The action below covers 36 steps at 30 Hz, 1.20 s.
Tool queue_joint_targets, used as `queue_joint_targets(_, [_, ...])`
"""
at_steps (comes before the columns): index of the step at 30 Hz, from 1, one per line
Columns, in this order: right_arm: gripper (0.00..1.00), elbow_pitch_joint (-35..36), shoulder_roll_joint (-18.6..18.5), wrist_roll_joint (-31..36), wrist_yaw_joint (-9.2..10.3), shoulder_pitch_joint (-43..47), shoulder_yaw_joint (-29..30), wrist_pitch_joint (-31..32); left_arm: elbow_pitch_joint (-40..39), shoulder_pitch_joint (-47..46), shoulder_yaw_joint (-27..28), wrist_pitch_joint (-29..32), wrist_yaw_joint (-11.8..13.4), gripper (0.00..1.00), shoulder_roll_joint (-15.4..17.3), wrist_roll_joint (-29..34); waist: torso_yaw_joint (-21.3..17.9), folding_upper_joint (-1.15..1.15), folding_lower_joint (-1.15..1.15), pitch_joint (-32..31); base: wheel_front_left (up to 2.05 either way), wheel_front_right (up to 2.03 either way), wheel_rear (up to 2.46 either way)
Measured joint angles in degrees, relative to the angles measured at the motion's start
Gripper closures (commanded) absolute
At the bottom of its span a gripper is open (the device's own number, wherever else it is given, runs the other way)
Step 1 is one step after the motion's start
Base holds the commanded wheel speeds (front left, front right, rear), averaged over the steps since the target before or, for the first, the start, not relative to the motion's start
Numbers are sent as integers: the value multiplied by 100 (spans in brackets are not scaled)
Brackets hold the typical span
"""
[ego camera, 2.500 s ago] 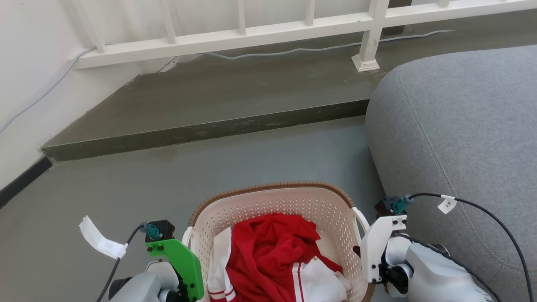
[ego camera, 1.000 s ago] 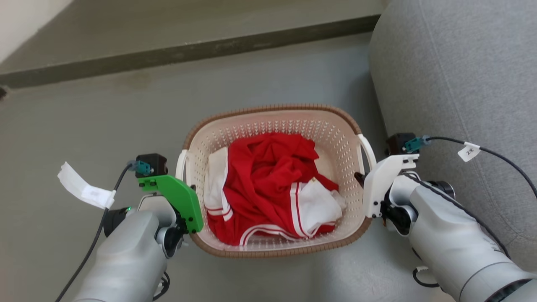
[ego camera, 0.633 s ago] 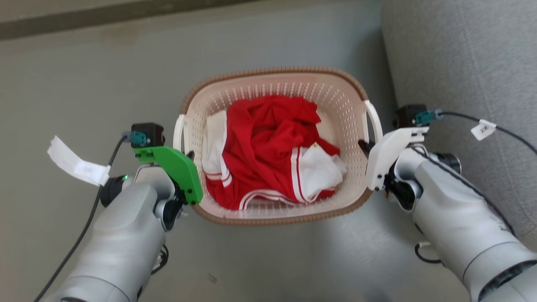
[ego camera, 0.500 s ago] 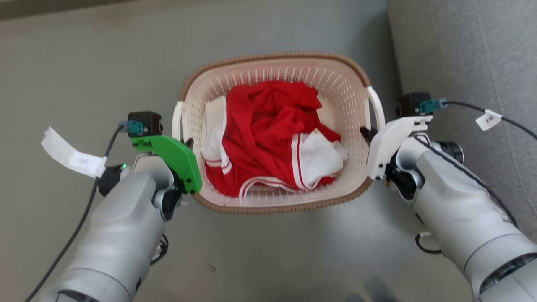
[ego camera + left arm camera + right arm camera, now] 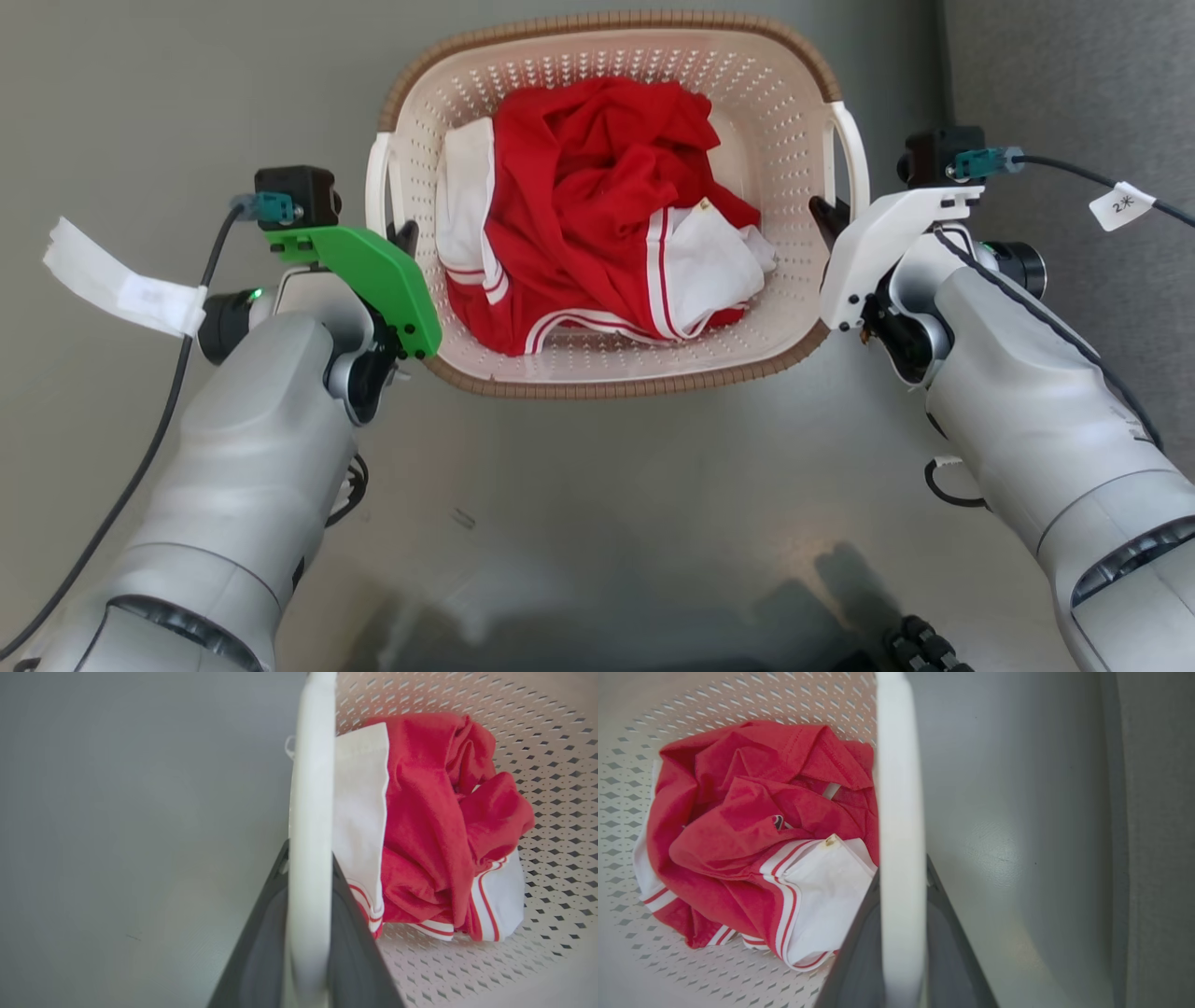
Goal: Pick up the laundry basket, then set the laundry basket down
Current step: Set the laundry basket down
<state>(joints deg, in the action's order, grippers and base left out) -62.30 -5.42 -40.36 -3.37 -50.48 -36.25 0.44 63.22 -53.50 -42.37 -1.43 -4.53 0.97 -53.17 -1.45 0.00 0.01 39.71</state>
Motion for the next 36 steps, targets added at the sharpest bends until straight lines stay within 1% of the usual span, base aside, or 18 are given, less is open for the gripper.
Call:
queue_joint_targets(9, [100, -2, -42, 67, 58, -281, 30, -254, -41, -272, 57, -216, -51, 100, 1, 0, 51, 0, 0, 564, 0, 0, 0])
queue_joint_targets(10, [100, -1, -45, 78, 96, -316, 30, -290, -45, -299, 67, -235, -52, 100, 1, 0, 57, 0, 0, 618, 0, 0, 0])
queue_joint_targets(17, [100, -15, -74, 118, 103, -421, 43, -495, -53, -381, 70, -422, -103, 100, 0, 0, 88, 0, 0, 938, 0, 0, 0])
queue_joint_targets(21, [100, -23, -79, 118, 105, -431, 62, -601, -67, -437, 65, -487, -108, 100, -2, 0, 100, 0, 0, 1039, 0, 0, 0])
queue_joint_targets(26, [100, -67, -74, 118, 196, -461, 91, -786, -67, -474, 14, -623, -156, 100, -9, 15, 105, 0, 0, 1153, 0, 0, 0])
queue_joint_targets(36, [100, -121, -69, 137, 210, -603, 105, -959, -81, -592, -18, -679, -159, 100, -11, 14, 85, 0, -1, 1332, 0, 0, 0])
